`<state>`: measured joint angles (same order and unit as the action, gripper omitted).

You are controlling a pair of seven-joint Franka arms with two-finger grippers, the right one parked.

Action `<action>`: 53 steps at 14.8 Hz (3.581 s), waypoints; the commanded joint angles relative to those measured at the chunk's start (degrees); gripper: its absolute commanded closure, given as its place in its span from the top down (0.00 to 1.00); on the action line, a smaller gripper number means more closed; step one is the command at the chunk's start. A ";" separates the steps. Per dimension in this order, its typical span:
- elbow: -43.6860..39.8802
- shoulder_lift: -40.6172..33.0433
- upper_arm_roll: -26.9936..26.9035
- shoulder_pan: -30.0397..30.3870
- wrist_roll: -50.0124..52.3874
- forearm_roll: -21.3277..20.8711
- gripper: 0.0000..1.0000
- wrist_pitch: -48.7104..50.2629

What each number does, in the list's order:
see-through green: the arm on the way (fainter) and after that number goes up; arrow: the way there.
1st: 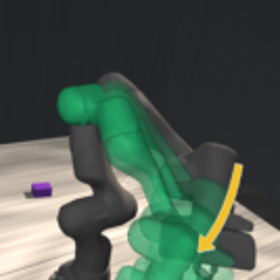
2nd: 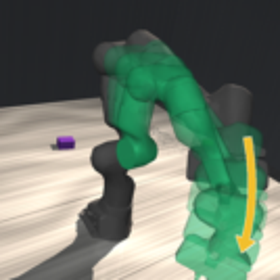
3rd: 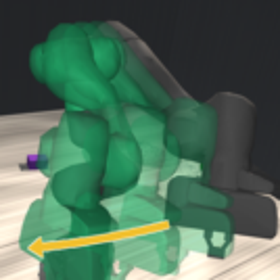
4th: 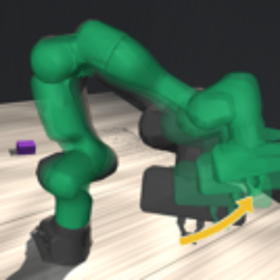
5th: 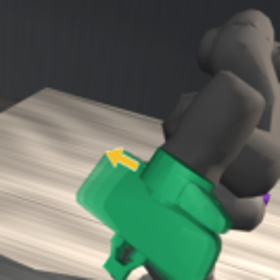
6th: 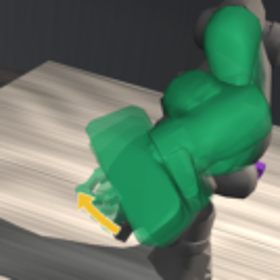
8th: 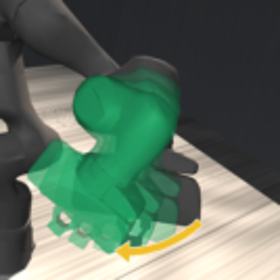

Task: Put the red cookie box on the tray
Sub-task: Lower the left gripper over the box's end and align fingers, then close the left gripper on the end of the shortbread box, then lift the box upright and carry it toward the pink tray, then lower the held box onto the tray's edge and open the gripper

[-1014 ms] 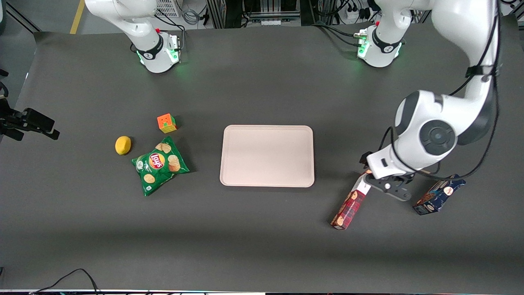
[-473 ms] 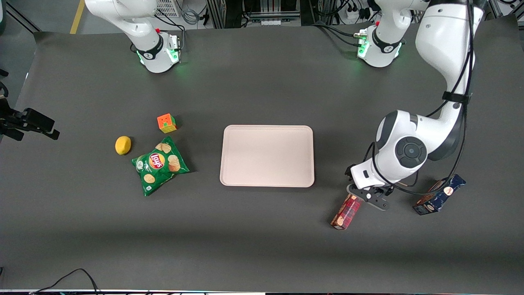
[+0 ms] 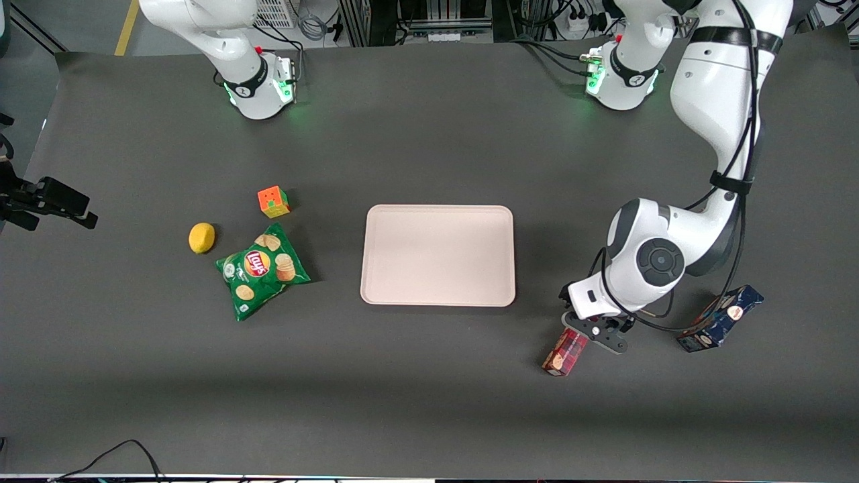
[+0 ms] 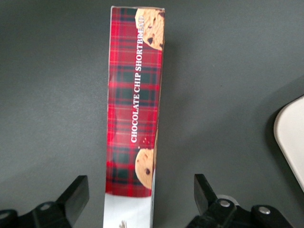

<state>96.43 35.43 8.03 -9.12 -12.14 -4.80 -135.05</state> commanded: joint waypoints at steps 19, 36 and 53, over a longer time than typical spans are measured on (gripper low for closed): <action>-4.23 -1.22 -2.23 -1.25 0.45 0.57 0.00 2.49; -2.66 -27.34 3.03 -3.97 35.58 9.37 0.00 30.64; 20.64 -15.93 13.85 -8.54 64.50 -9.60 0.00 -4.95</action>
<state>117.42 16.52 22.35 -15.68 45.68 -9.32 -137.17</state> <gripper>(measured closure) 0.696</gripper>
